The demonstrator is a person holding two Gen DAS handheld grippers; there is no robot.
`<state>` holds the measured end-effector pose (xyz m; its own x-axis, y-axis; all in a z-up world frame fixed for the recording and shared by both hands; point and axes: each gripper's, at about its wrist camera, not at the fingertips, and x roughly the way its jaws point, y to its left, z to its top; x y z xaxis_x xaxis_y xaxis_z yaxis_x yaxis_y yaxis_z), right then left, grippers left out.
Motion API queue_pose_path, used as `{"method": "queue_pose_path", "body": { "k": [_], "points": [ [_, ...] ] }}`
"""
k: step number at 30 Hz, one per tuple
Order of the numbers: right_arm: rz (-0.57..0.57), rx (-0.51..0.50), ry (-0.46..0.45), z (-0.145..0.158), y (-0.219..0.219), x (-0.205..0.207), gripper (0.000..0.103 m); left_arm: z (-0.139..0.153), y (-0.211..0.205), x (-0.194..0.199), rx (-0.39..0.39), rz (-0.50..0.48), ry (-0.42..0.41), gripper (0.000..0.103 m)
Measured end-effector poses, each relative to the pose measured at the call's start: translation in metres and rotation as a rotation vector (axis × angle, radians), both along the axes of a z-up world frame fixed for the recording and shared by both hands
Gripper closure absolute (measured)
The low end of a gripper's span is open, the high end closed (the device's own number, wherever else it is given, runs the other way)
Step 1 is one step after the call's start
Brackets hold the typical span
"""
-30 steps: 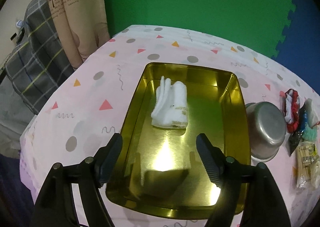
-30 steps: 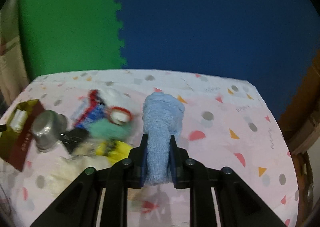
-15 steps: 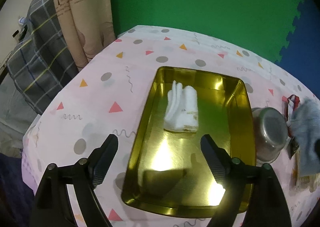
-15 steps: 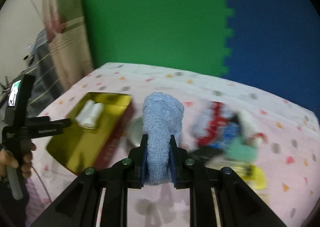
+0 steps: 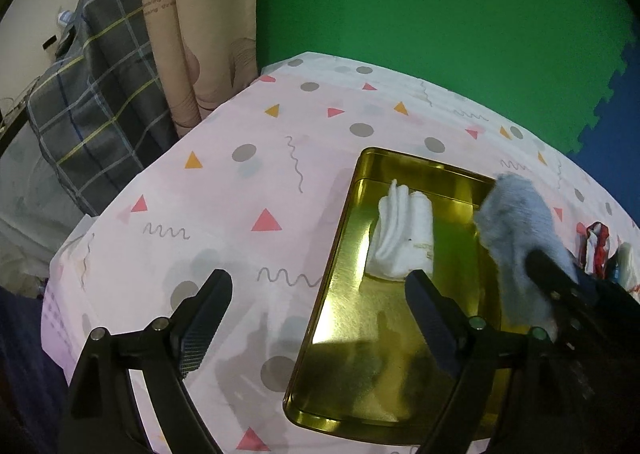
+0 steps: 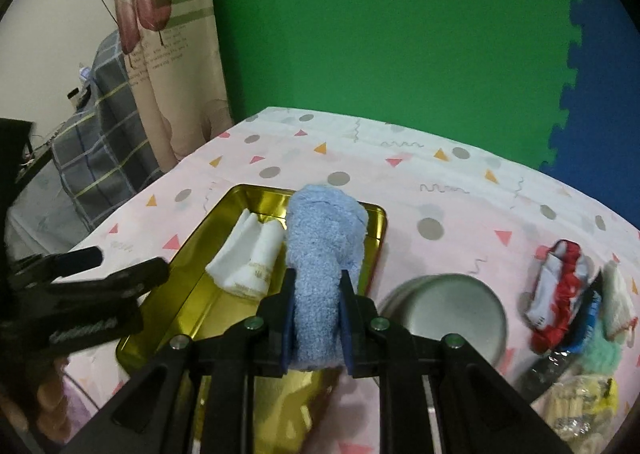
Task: Organize soft objects
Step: 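Carry the blue fuzzy sock into the gold tin and open the right tool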
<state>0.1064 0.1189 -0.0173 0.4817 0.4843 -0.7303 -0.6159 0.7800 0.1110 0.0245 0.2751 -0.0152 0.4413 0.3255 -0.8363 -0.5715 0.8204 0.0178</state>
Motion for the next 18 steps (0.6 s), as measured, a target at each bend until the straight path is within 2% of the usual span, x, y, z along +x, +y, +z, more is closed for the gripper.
{"method": "queue_pose_path", "body": {
  "k": [3, 9, 12, 18],
  "points": [
    [-0.009, 0.005, 0.032, -0.010, 0.008, 0.011, 0.085, -0.001, 0.001, 0.000, -0.008, -0.002, 0.001, 0.017],
    [0.016, -0.008, 0.067, -0.022, 0.020, 0.018, 0.076, -0.002, 0.001, 0.000, -0.028, -0.007, -0.003, 0.017],
    [0.033, -0.011, 0.051, -0.019, 0.017, 0.011, 0.061, -0.003, -0.001, 0.001, -0.029, -0.014, -0.004, 0.017],
    [0.024, -0.001, 0.020, 0.004, -0.019, -0.013, 0.059, -0.002, -0.011, 0.003, -0.026, -0.039, -0.008, 0.017]
  ]
}}
